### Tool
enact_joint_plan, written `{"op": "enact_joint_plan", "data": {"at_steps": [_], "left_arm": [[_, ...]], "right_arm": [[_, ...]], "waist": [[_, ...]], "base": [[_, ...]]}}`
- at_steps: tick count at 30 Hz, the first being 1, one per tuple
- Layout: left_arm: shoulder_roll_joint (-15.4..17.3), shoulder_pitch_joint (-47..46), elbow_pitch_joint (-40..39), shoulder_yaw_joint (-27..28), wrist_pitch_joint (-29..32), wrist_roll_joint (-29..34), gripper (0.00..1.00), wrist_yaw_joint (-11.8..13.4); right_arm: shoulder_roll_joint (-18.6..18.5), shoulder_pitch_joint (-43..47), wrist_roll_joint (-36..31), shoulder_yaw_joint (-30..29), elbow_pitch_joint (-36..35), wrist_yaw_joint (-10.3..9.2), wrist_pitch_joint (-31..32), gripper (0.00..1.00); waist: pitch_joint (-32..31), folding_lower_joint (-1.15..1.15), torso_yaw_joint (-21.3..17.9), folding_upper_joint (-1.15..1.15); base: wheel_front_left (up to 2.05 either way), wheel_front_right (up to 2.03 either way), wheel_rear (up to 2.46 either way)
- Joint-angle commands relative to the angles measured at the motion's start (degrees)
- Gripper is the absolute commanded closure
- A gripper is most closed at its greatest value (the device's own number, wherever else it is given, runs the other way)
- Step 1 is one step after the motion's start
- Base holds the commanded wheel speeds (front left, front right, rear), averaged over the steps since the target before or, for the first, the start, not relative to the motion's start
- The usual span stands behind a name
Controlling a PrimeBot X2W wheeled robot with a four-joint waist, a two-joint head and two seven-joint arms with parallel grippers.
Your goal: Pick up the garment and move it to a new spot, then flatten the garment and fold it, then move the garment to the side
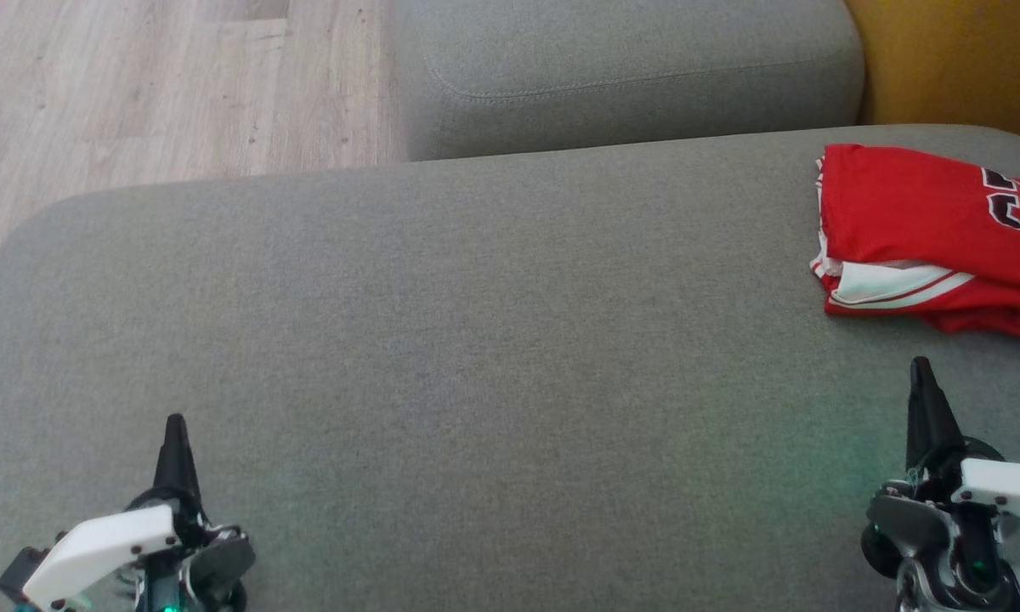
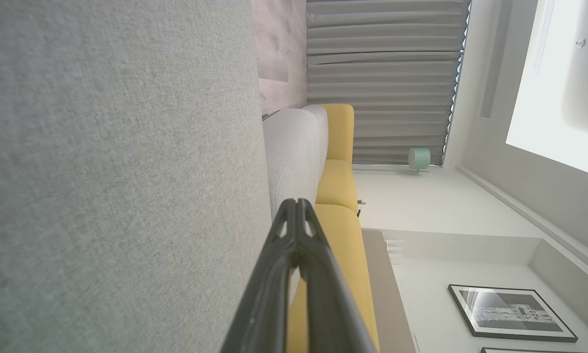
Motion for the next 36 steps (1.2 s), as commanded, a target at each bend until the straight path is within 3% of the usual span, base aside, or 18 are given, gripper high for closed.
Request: {"op": "enact_joint_plan", "data": {"at_steps": [1,36], "left_arm": [[0.52,-2.85,-1.63,2.31,0.44,0.22,1.00,-0.40],[0.05,-2.90,-1.59,2.98,0.97,0.77,1.00,-0.40]], "right_arm": [[-0.82,-2.86,0.00,0.94,-2.18,-0.04,0.41,1.00],[-0.51,-2.90,-0.37,0.49,-2.15,-0.04,0.77,1.00]], "waist": [[0.00,0.00,0.00,0.00],[0.00,0.00,0.00,0.00]], "base": [[0.00,0.00,0.00],[0.00,0.00,0.00]]}}
